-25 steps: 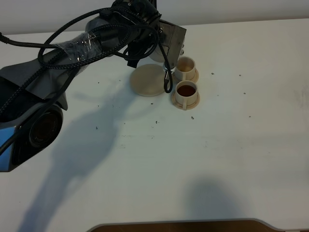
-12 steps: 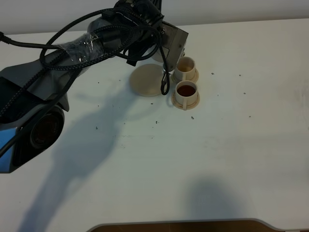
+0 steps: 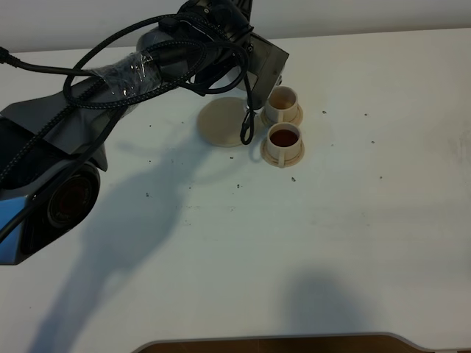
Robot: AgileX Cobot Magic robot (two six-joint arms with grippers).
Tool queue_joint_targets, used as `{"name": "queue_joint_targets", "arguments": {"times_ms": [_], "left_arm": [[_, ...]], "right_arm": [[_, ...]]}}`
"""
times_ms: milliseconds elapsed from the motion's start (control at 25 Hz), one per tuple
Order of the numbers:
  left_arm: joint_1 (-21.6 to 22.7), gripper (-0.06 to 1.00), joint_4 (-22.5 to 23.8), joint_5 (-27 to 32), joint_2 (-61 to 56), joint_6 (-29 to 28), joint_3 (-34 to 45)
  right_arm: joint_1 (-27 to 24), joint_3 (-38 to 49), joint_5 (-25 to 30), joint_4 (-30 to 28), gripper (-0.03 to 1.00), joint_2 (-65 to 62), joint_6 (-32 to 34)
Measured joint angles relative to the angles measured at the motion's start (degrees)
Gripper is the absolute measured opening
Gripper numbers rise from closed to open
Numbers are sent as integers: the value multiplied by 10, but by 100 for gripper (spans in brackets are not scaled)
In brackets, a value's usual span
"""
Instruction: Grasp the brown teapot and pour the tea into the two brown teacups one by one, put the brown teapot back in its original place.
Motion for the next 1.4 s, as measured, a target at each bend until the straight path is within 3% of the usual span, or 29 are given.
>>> {"name": "queue_joint_targets", "arguments": {"times_ms": [1400], "left_arm": [[0,11,1,-46,0,127,0]], "right_arm": [[0,0,0,0,40,0,0]]}}
